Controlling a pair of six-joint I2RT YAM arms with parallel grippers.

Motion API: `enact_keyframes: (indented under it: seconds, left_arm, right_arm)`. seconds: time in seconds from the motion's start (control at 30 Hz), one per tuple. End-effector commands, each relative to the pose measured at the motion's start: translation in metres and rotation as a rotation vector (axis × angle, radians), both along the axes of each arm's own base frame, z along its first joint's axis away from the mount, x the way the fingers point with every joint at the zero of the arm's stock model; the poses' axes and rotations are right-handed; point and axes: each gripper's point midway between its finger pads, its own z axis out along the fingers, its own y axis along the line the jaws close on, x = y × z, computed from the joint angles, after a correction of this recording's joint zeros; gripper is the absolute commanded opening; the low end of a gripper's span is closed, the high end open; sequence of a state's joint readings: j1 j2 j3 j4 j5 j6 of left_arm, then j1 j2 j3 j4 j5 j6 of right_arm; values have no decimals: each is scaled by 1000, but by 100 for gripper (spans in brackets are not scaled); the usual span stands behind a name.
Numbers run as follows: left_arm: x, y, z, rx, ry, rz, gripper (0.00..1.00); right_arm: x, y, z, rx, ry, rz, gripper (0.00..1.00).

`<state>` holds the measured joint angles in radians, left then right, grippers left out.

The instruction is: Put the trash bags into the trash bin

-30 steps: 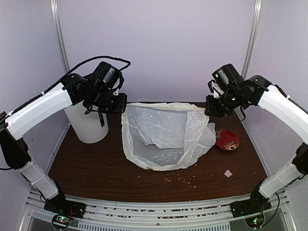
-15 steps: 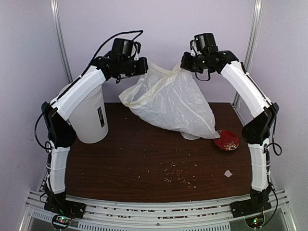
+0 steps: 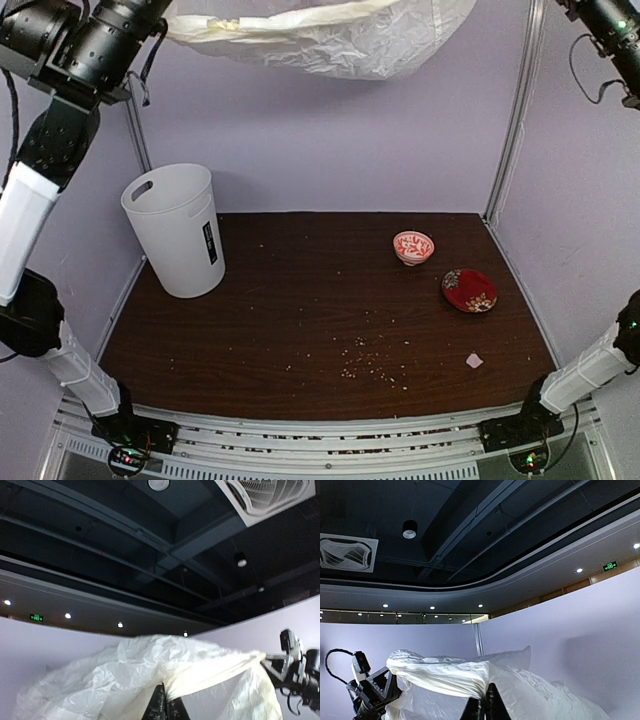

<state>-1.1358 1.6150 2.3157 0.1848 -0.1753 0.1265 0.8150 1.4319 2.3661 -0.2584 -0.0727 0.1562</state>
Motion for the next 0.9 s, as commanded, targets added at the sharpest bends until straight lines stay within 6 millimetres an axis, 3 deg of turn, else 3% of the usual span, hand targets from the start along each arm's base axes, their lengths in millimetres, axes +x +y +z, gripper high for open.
enact_keyframes:
  seconds: [0.0, 0.07, 0.2, 0.27, 0.3, 0.33, 0.37, 0.5, 0.63, 0.77, 0.87]
  left_arm:
    - [40, -49, -122, 338, 153, 183, 0]
    - [56, -63, -232, 511, 301, 197, 0]
    - [61, -51, -438, 713, 615, 186, 0]
    - [54, -46, -494, 768, 743, 146, 0]
    - [49, -47, -508, 783, 791, 121, 0]
    - [44, -47, -518, 810, 831, 111, 0]
    - [42, -47, -517, 807, 857, 101, 0]
    - [39, -45, -488, 737, 856, 84, 0]
    - [42, -45, -463, 716, 813, 99, 0]
    - [43, -50, -444, 714, 794, 99, 0]
    - [42, -51, -428, 718, 776, 96, 0]
  right_arm:
    - [60, 69, -144, -443, 225, -127, 0]
    - [76, 81, -259, -668, 360, -196, 0]
    - [71, 51, -437, -847, 596, -289, 0]
    - [62, 39, -504, -895, 746, -287, 0]
    - [55, 38, -521, -901, 807, -266, 0]
    - [46, 38, -530, -886, 870, -238, 0]
    - [39, 41, -525, -855, 883, -209, 0]
    - [22, 52, -491, -722, 847, -105, 0]
    - [13, 62, -477, -711, 854, -22, 0]
    - [10, 64, -456, -674, 858, 6, 0]
    - [20, 50, -427, -576, 858, -72, 0]
